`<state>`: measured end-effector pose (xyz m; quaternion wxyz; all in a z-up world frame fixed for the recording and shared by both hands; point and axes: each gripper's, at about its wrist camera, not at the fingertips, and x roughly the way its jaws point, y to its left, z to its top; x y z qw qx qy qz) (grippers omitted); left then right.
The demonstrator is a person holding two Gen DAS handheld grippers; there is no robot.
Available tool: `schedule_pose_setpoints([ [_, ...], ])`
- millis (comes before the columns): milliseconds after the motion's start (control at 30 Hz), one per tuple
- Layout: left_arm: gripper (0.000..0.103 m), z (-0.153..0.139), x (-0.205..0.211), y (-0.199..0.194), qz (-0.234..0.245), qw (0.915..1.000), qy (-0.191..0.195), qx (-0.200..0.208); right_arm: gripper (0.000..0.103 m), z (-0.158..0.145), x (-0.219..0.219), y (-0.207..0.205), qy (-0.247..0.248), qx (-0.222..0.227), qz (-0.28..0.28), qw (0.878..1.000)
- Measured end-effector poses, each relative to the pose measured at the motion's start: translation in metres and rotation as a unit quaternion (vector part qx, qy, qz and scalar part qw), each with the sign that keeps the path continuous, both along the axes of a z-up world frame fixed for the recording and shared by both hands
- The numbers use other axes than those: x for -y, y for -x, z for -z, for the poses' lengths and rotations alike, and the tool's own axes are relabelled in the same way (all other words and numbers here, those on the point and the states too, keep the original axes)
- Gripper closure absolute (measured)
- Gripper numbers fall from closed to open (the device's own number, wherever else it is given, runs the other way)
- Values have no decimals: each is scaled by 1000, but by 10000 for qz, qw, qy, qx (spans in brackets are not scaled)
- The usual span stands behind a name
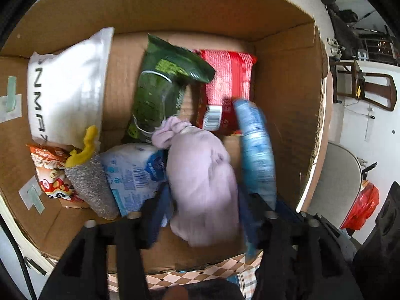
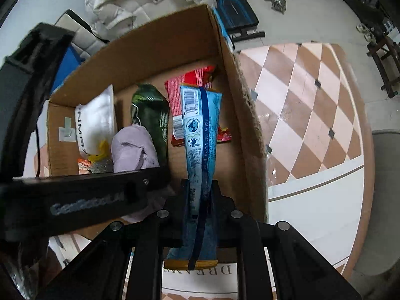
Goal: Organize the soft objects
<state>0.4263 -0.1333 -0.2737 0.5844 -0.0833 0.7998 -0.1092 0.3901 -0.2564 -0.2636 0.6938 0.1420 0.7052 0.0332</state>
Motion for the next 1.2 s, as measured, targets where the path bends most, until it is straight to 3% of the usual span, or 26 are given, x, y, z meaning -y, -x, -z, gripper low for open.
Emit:
schedule_pose_setpoints([
  [33,35,-2,-3,-2,2,10000,-50,75,77,2,-2,-2,47,0,-71,10000],
  [67,32,-7,-6,-3,26,9998,-105,190,59,1,-4,-1,96,16,-133,9999],
  [167,29,-14,-16,-2,-7,9996,-70,273,37,-4,-6,-1,262,104,-228,9993],
  [267,28,-26,-29,2,-12,9986,-159,505,31,-9,-9,1,288,129,-306,9990],
  [500,12,-51,-65,25,-182,9921,-457,1157,8,-30,-16,10,555,346,-567,9962],
  [633,3,-56,-82,38,-335,9885,-593,1353,6,-38,-21,18,710,459,-668,9942],
  [667,2,-56,-82,42,-399,9875,-622,1392,0,-39,-22,19,728,476,-679,9939],
  [833,2,-53,-90,54,-570,9855,-731,1424,0,-36,-26,28,795,473,-628,9937],
  [900,2,-49,-94,58,-611,9857,-751,1380,13,-32,-25,29,849,452,-546,9939],
  [933,2,-46,-95,59,-625,9857,-773,1363,47,-27,-25,29,1028,399,-533,9925],
  [967,2,-44,-96,60,-633,9856,-793,1350,73,-22,-25,27,1161,362,-537,9911],
  [1000,2,-42,-97,61,-640,9857,-804,1335,77,-19,-25,26,1201,358,-522,9907],
  [1067,2,-38,-96,62,-658,9857,-819,1314,94,-12,-25,25,1316,332,-553,9892],
  [1200,2,-33,-95,62,-665,9856,-860,1292,98,1,-28,24,1321,239,-632,9889],
])
